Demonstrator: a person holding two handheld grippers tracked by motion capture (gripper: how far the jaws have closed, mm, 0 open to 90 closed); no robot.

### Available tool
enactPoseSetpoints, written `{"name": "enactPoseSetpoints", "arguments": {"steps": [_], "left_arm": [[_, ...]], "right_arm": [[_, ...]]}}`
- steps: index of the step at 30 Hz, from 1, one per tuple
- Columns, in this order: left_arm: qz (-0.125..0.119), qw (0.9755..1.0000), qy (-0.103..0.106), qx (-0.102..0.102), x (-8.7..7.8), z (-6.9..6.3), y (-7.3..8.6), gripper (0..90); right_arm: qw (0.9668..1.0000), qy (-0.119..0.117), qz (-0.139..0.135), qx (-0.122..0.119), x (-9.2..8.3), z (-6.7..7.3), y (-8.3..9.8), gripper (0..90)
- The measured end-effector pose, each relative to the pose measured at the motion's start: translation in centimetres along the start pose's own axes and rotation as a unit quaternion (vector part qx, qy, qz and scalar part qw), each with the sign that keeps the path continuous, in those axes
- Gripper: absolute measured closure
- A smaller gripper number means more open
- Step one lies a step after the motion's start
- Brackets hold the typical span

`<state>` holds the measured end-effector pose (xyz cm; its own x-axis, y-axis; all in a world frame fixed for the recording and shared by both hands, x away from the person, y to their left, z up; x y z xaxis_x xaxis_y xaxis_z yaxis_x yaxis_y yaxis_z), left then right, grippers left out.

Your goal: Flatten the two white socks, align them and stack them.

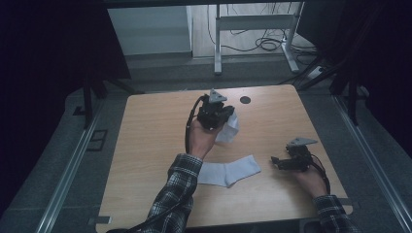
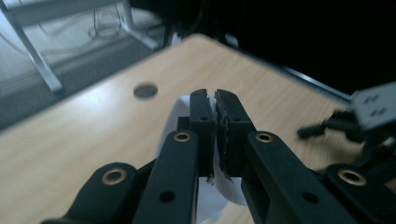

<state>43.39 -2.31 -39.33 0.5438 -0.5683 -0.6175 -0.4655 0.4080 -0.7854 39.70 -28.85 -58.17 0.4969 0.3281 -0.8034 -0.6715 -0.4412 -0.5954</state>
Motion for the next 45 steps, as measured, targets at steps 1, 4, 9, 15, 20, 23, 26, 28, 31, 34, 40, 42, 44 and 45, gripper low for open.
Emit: {"name": "enactPoseSetpoints", "arguments": {"steps": [1,4,9,15,20,23,26,28,31,34,40,42,44,45], "left_arm": [[-0.009,1.0,0.001,0.003,-0.8,-0.1,-0.6,85.8],[-0.032,0.9994,-0.007,0.009,-2.9,0.1,-1.3,85.8],[-0.018,0.9994,-0.028,-0.004,-4.1,1.9,0.9,85.8],[0.025,0.9981,-0.034,-0.045,-2.9,4.7,6.1,85.7],[0.061,0.995,-0.042,-0.068,-1.5,6.2,10.5,85.5],[0.076,0.993,-0.052,-0.075,-1.1,7.0,12.5,85.5],[0.09,0.991,-0.066,-0.074,-1.0,7.7,13.9,85.4],[0.101,0.9892,-0.078,-0.071,-1.0,8.3,14.8,85.4],[0.114,0.9864,-0.093,-0.073,-1.2,9.1,16.0,85.3],[0.128,0.9832,-0.104,-0.078,-1.2,9.8,17.5,85.1],[0.147,0.9773,-0.121,-0.094,-1.0,10.8,20.5,83.7],[0.156,0.9748,-0.128,-0.096,-0.8,11.1,21.4,82.6],[0.164,0.9724,-0.134,-0.097,-0.5,11.3,22.2,81.7],[0.169,0.9713,-0.137,-0.097,-0.4,11.4,22.5,80.5]], "right_arm": [[1.0,0.0,0.001,0.0,0.0,0.0,0.0,18.3],[1.0,0.0,0.0,0.0,0.0,0.0,0.0,18.3],[1.0,0.0,0.001,0.001,0.0,0.1,0.0,18.3],[1.0,0.0,0.0,0.001,0.0,0.1,0.0,18.2],[1.0,0.002,0.0,0.002,0.0,0.1,0.0,18.0],[1.0,0.002,0.001,0.003,0.0,0.1,0.0,18.0],[1.0,0.004,0.0,0.003,0.0,0.1,-0.1,17.9],[1.0,0.004,0.0,0.004,0.1,0.2,-0.1,17.9],[1.0,0.004,0.0,0.005,0.0,0.2,-0.1,17.8],[1.0,0.004,0.0,0.006,0.1,0.2,-0.1,17.7],[1.0,0.003,-0.001,0.004,0.1,0.2,-0.1,17.0],[1.0,0.004,-0.001,0.004,0.1,0.2,-0.1,16.9],[1.0,0.004,-0.001,0.004,0.1,0.2,-0.1,16.8],[1.0,0.004,-0.001,0.005,0.1,0.2,-0.1,16.7]]}}
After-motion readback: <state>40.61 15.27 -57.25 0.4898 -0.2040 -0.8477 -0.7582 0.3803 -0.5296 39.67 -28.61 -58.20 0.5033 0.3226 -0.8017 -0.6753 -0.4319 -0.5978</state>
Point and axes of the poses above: each handheld gripper's, and its own axes: x roughly forward along the jaws, y roughly out of its underside, z roughly to its left, the point moved 6 cm from there along x, roughly forward along the jaws, and after that the axes turned 9 degrees about z, right-handed, at the moved point
